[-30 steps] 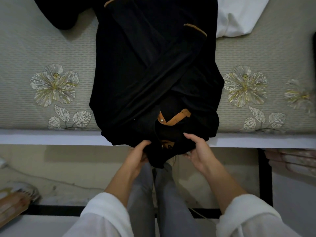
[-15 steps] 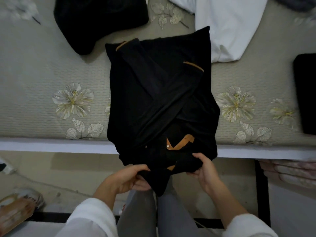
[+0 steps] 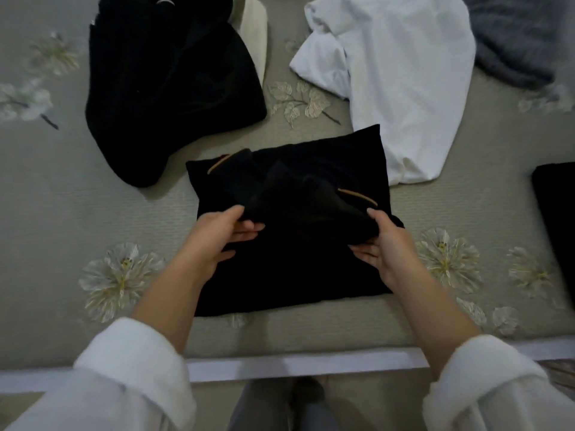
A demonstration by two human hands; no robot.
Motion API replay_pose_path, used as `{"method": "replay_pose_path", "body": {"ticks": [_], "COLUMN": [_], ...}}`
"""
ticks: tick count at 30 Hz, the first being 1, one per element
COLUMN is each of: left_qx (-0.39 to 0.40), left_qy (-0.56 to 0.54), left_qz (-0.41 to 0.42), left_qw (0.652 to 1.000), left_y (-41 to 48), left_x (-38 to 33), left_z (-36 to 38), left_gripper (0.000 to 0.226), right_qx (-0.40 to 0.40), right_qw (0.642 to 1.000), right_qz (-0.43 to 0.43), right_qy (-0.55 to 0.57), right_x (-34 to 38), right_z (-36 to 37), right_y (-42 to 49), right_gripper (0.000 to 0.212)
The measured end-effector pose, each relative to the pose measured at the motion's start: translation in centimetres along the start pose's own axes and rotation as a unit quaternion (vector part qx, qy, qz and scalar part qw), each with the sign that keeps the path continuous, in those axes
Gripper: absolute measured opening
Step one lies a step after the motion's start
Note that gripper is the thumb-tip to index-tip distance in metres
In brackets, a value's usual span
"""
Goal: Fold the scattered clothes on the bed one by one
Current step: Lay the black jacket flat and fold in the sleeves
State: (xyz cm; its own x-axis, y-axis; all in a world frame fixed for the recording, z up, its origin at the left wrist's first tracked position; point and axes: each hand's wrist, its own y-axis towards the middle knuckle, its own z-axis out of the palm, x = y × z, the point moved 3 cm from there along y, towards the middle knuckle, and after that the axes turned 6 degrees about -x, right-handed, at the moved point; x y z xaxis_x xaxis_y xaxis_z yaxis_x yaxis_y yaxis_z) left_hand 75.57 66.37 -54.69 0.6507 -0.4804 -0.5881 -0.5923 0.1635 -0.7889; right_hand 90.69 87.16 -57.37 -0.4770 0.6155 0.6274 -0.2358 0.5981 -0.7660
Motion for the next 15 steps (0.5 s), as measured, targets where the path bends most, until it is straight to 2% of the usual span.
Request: {"method": "replay_pose_path", "body": {"ticks": [3,6,8,9,10,12,13,15], "left_qx": [-0.008,-0.03,-0.075,-0.112,-0.149,-0.158,-0.139,-0.111], "left_qy": [-0.003,-0.068,-0.049,0.019,0.116,0.296,0.365,0.462], "left_qz": [0.003,0.037,0.114,0.174,0.245,0.362,0.373,0.338], "left_qw": [1.0,0.997,0.989,0.978,0.951,0.87,0.841,0.812], "left_y": [4.2,7.6,9.4,9.9,9.9,9.4,9.4,9.8], "left_x": [-3.9,-6.5,-6.5,-5.8,-4.8,-1.7,0.3,3.9], "left_z": [0.4,0.9,1.2,1.2,1.2,1.7,1.9,2.0], "left_gripper": [0.04,0.031,0.021,0.02,0.025,0.043,0.049,0.054], "right_qx": [-0.013,0.007,-0.031,-0.066,-0.093,-0.084,-0.058,-0.021], "right_qw": [1.0,0.998,0.993,0.976,0.942,0.836,0.78,0.692], "right_qz": [-0.016,-0.041,-0.104,-0.167,-0.243,-0.388,-0.422,-0.422], "right_qy": [0.013,0.038,-0.039,-0.12,-0.211,-0.38,-0.458,-0.585], "right_x": [3.2,5.1,4.9,4.5,3.8,1.8,0.6,-1.5], "right_z": [2.7,4.7,5.0,4.8,4.4,4.0,4.0,3.7], "right_y": [3.3,5.8,6.7,6.9,6.7,6.0,6.0,6.9], "right_gripper": [0.024,0.028,0.029,0.028,0.03,0.046,0.054,0.061]}}
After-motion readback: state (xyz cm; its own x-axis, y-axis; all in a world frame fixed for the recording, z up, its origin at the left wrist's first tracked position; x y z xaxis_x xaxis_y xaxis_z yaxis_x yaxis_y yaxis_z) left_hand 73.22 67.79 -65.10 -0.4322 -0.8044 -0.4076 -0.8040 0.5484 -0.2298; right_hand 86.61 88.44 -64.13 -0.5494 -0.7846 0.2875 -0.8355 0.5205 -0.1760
